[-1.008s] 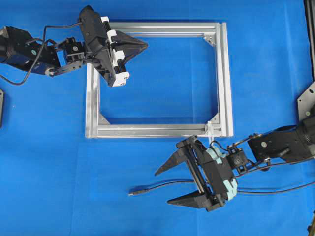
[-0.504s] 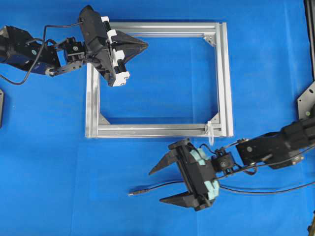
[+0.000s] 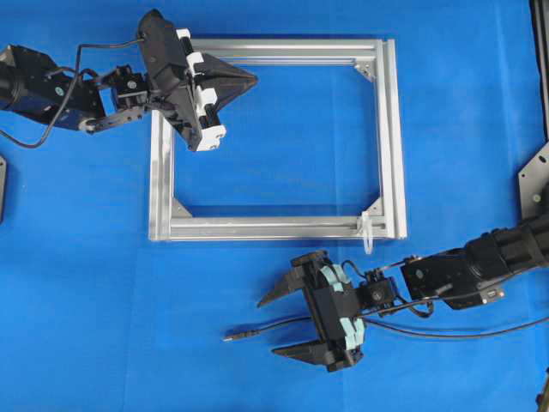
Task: Insert the wire through the string loop located on the right side.
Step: 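Move the right gripper down to the black USB cable and grasp it, then close the right gripper on the cable near the USB plug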
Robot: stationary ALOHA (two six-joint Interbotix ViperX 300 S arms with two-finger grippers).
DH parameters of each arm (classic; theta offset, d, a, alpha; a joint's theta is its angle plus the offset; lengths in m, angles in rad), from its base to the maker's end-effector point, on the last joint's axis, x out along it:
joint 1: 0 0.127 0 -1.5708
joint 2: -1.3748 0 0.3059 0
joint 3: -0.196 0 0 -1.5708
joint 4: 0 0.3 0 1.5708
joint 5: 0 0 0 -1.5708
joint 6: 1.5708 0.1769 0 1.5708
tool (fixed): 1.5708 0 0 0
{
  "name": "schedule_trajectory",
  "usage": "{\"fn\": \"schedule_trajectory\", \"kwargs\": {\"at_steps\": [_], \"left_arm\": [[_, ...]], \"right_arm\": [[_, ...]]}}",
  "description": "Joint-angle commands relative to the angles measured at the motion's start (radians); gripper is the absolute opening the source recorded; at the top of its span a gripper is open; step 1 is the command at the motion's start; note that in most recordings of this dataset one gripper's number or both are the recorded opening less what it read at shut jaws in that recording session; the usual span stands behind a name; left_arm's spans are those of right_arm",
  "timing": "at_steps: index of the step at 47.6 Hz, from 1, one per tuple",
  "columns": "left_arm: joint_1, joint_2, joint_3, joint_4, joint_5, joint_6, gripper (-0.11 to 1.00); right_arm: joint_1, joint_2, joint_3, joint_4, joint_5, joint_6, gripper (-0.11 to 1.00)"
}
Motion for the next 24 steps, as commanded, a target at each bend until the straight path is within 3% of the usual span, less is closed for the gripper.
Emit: {"fn": "schedule_trajectory", "kwargs": {"at_steps": [1, 8, 13, 16, 24], "left_arm": [[0.002, -0.031, -0.011, 0.003, -0.002, 0.0, 0.0], [0.002, -0.031, -0.008, 0.003, 0.003, 0.0, 0.0], [0.002, -0.032, -0.005, 0.005, 0.003, 0.0, 0.0], [0.002, -0.032, -0.005, 0.005, 0.003, 0.0, 0.0], [0.002, -0.032, -0.005, 0.005, 0.003, 0.0, 0.0]], "right_arm": [[0.005, -0.015, -0.014, 0.003, -0.009, 0.0, 0.86], [0.005, -0.014, -0.015, 0.006, -0.009, 0.0, 0.84], [0.006, -0.012, -0.014, 0.009, -0.005, -0.006, 0.76], [0.006, -0.011, -0.014, 0.009, 0.002, -0.014, 0.63], [0.002, -0.009, -0.009, 0.009, 0.008, -0.02, 0.15]]}}
